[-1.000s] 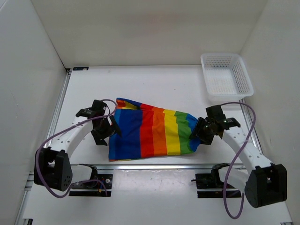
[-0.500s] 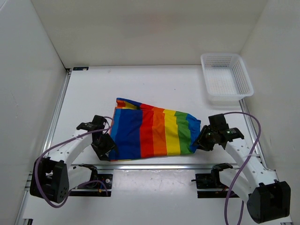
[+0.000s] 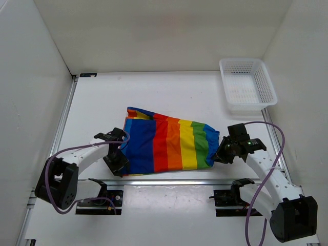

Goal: Fold and stack the shorts
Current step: Fold the shorts

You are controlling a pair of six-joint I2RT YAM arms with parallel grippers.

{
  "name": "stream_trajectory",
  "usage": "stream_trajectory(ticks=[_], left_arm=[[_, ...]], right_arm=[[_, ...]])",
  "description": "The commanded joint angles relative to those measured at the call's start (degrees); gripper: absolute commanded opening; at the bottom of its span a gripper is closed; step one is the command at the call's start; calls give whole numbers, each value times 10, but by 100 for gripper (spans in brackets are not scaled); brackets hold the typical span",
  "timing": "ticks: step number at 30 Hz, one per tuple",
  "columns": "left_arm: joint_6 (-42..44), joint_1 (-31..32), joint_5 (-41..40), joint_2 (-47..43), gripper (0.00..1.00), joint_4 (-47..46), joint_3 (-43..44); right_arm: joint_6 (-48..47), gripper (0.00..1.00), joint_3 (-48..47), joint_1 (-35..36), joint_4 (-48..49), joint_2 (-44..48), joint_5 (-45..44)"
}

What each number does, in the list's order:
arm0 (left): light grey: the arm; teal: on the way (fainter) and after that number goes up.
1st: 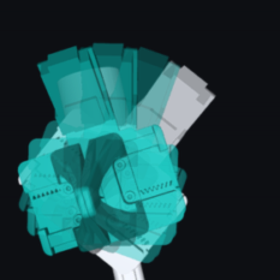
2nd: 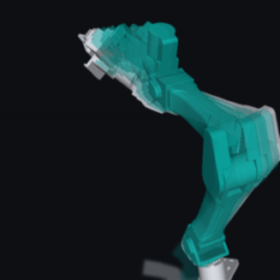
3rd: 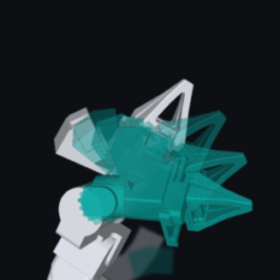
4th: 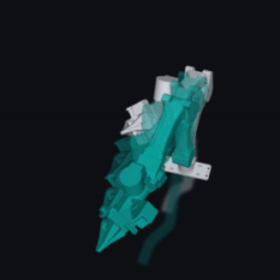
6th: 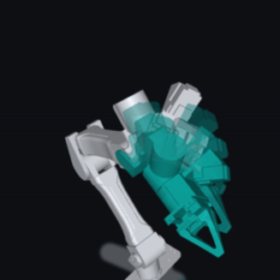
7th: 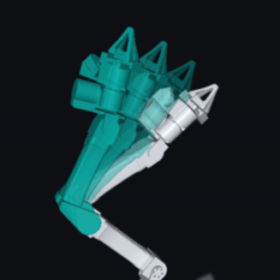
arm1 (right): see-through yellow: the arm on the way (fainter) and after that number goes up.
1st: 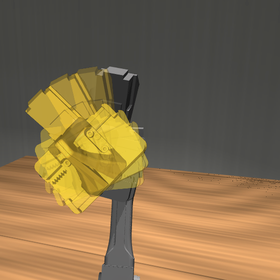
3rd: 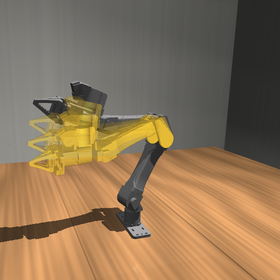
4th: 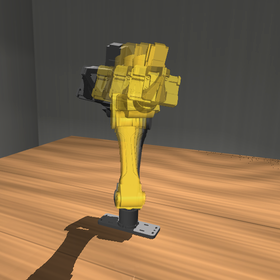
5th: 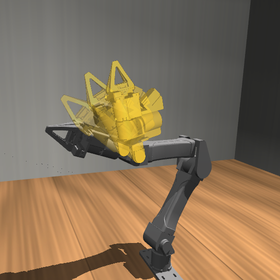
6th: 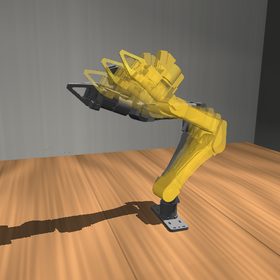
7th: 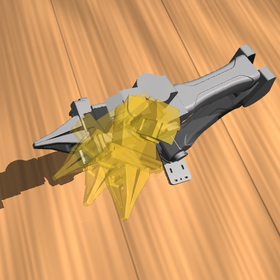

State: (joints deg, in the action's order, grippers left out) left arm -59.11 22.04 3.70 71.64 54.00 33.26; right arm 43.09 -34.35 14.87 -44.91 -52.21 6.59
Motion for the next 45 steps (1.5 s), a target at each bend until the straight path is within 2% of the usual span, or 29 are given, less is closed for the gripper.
stream_trajectory(ticks=[1,3,4,5,6,9,11,13,14,18,20,22,23,24,28,30,31,34,39,45], left_arm=[[-31,12,-57,24,53,-13,26],[-31,20,-70,49,51,-13,38],[-31,27,-76,56,42,-13,44],[-31,27,-81,62,29,-7,52],[-31,27,-81,68,10,-7,52],[-26,34,-81,69,10,15,70],[-26,45,-104,36,10,73,110],[-20,45,-119,-9,10,114,149],[-14,45,-133,-23,10,145,196],[28,40,-143,-30,10,175,333],[47,34,-137,14,10,175,390],[76,25,-137,57,10,175,481],[87,16,-137,106,10,175,516],[107,9,-154,132,10,175,591],[150,-20,-171,264,10,175,778],[167,-41,-152,340,10,175,847],[181,-47,-139,363,10,164,910],[202,-60,-101,430,10,132,1010],[218,-73,-35,458,10,46,1063],[231,-67,27,501,10,-3,1140]], right_arm=[[-4,23,-21,1,3,6,-1],[-4,22,-27,1,3,6,-1],[-4,22,-27,1,3,6,-1],[-4,22,-33,1,3,0,-1],[-4,22,-33,1,3,0,-1],[-9,15,-46,1,-9,0,-1],[-14,5,-63,1,-18,0,-1],[-21,0,-91,1,-36,5,-9],[-21,0,-100,1,-42,5,-17],[-41,0,-157,1,-64,-6,-32],[-46,0,-191,1,-70,-14,-38],[-46,0,-224,1,-64,-32,-61],[-53,0,-238,1,-59,-52,-68],[-53,0,-253,1,-51,-65,-74],[-72,0,-338,-19,-27,-135,-108],[-84,0,-377,-33,-4,-180,-108],[-84,0,-389,-45,3,-195,-103],[-84,0,-420,-65,24,-244,-94],[-71,0,-433,-78,51,-277,-81],[-65,0,-433,-89,75,-289,-81]])
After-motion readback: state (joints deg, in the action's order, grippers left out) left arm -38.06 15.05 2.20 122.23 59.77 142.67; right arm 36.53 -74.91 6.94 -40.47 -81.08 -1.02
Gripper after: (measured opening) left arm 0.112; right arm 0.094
